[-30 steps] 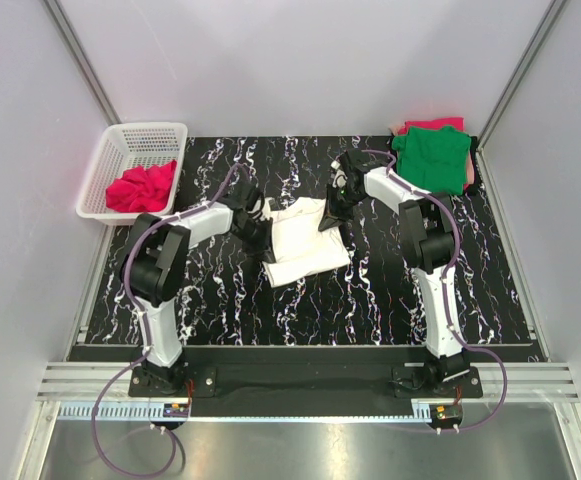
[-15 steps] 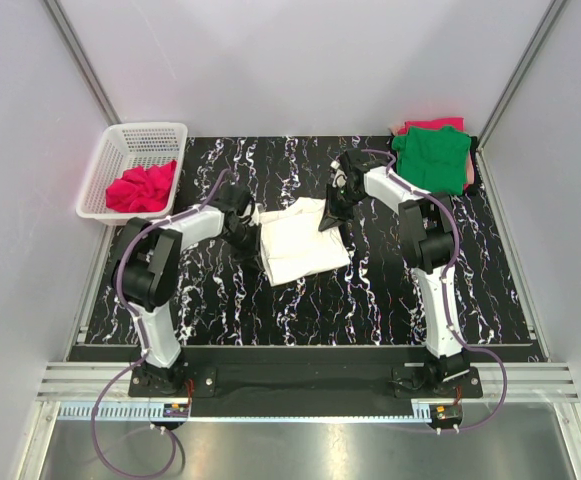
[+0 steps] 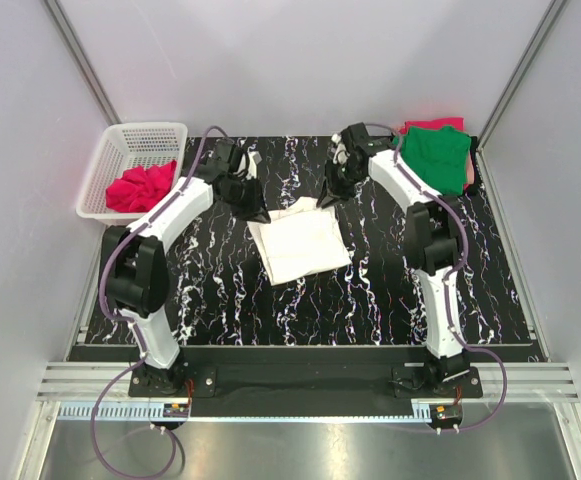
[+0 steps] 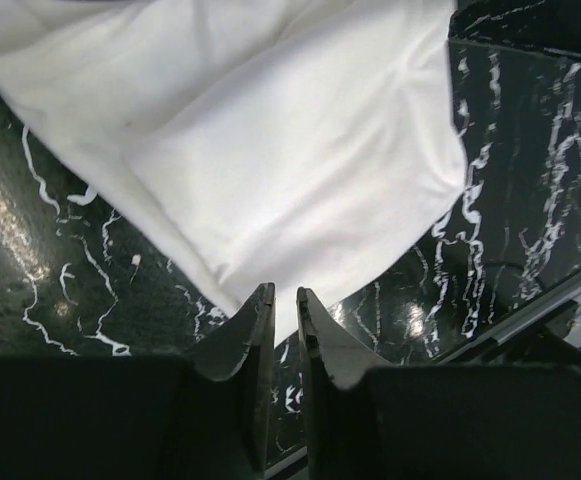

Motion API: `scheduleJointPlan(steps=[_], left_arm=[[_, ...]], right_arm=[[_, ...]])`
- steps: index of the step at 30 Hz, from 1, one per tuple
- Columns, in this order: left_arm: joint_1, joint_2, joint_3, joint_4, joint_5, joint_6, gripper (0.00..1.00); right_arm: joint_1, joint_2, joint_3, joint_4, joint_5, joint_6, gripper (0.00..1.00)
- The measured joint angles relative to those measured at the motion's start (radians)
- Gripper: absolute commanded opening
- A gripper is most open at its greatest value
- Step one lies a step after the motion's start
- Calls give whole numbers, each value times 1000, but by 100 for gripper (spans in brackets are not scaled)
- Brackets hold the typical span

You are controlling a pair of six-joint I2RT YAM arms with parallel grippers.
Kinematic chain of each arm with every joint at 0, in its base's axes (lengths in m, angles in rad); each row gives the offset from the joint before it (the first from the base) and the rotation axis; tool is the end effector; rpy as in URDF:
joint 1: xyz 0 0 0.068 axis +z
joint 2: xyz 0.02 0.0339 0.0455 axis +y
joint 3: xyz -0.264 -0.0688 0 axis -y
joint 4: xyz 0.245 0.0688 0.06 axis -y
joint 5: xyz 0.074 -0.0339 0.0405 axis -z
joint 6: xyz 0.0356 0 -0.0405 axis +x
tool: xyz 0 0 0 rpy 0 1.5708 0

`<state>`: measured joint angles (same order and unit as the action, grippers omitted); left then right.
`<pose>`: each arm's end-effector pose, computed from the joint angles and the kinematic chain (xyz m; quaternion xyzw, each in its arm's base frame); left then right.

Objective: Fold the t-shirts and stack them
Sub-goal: Fold the tshirt

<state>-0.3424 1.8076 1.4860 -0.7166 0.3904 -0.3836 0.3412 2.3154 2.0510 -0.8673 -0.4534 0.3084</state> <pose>0.3606 -0.1429 0.2575 0.0315 0.9473 -0.2666 0.1749 0.4623 0.1807 0.2056 -0.0645 0.9501 0.2756 0.1311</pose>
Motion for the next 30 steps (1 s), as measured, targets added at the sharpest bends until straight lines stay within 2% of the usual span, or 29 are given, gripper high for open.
scheduleJointPlan(steps=[6,13,20,30], left_arm=[[-43,27,47,-2,10,-18,19],[-119,74,7,5,22,-29,18],[-140,74,-103,68,34,-52,18],[-140,113,-219,160,64,-61,16]], right_arm=[[0,-129,1,-14,-1,-9,24],[0,-297,-304,41,-13,2,22],[0,-304,-524,104,-39,23,22],[0,-251,-579,224,-65,45,20]])
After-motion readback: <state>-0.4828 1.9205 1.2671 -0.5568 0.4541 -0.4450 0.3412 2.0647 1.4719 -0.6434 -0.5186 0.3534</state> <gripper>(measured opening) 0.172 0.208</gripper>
